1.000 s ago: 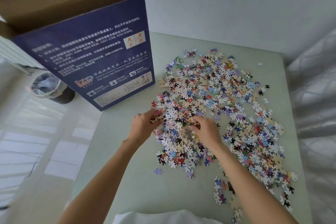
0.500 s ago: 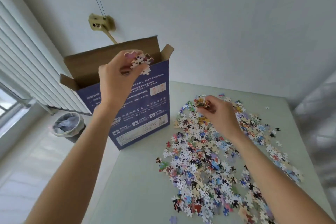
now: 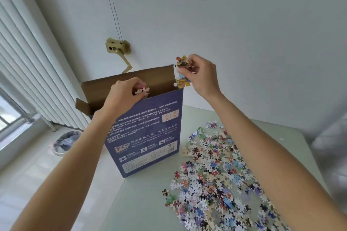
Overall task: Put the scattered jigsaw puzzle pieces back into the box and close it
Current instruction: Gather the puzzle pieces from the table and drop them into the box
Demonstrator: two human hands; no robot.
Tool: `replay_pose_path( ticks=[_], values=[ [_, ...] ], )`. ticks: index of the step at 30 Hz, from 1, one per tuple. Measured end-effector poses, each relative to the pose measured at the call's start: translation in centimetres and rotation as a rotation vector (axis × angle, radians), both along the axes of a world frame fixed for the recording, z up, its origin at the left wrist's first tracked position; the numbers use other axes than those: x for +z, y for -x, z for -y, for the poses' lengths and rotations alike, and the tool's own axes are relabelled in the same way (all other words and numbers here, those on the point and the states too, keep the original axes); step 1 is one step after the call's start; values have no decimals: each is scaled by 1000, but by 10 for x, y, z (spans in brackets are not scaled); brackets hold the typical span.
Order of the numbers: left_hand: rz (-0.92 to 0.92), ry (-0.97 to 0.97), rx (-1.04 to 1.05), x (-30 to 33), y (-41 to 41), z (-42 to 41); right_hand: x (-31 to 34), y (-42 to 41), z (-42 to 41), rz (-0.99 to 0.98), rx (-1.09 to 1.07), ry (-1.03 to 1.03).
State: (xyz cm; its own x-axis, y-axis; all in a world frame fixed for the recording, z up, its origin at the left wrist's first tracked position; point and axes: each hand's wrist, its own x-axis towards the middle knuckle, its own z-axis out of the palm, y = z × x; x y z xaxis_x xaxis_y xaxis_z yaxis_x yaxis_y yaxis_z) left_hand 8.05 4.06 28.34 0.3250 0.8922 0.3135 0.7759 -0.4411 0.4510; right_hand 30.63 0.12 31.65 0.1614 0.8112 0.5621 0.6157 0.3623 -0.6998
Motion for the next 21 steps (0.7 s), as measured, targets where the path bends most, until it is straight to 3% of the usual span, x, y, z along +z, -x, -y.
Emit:
replay_pose_path(
  ticks=[4, 12, 17, 21],
  values=[
    [42, 53, -18, -1, 3, 3, -5, 22, -28, 107, 54, 9],
    [106, 69, -65, -1, 11, 11, -23, 35, -37, 504, 171, 226],
    [110, 24, -53, -5, 16, 12, -21, 39, -39, 556, 181, 292],
    [110, -86, -47, -8, 18, 11, -29, 43, -41, 463, 221, 313]
  ],
)
